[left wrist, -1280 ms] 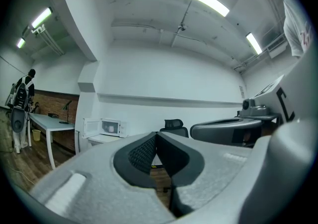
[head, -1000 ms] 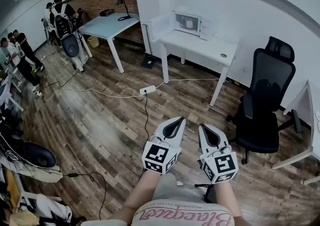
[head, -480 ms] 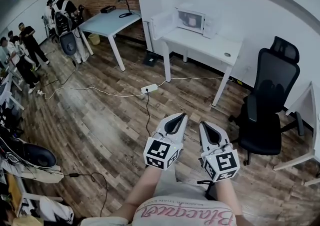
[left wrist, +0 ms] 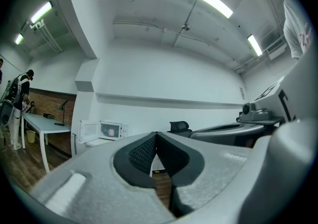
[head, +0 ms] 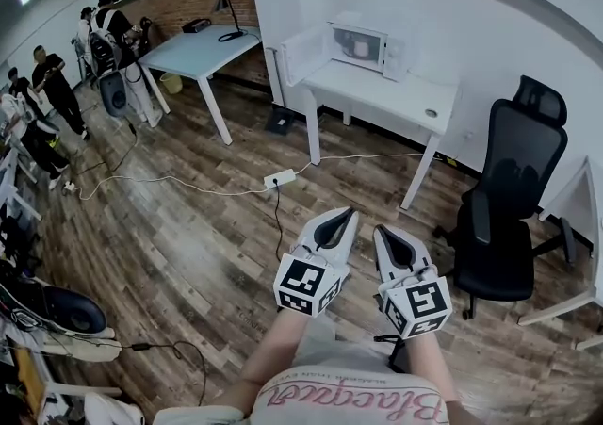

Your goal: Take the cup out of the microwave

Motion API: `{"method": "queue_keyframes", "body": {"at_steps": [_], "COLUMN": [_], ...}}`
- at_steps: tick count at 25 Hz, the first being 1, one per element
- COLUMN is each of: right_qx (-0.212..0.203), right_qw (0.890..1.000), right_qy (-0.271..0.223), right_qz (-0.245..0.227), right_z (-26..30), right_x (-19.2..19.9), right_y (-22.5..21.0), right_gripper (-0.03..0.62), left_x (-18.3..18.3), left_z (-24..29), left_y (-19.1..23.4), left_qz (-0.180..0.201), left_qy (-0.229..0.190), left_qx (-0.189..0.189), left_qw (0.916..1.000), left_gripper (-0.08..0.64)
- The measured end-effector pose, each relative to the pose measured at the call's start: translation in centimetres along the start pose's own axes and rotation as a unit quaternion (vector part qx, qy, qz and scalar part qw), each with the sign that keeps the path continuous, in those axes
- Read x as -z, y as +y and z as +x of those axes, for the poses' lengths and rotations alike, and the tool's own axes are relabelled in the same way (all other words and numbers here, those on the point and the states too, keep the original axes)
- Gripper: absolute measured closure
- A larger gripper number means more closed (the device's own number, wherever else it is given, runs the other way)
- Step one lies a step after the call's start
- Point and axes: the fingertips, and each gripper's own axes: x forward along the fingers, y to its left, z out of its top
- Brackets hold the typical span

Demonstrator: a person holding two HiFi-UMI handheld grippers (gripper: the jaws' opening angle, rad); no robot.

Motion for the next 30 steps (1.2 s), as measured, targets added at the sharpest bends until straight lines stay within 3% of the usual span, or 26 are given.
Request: {"method": "queue_keyframes", "body": {"at_steps": [19, 30], "right_qx": [0.029, 0.038], "right_qw": [0.999, 0.999], "right_qy": [0.019, 0.022], "right_qz": [-0.007, 0.002], "right_z": [12.7, 19.8], "right_x": [-0.2, -0.7], "right_y": [-3.1, -4.8], "right_gripper": [0.581, 0.582], "left_x": [0.8, 1.0], "left_z": [7.6, 11.4], "left_y": [11.6, 17.2], "left_qz": [-0.033, -0.032], "left_qy": [-0.008, 0.003], "left_qx": [0.026, 0.048], "left_qw": [0.9991, 0.9983], "left_gripper": [0.557, 0.557]}}
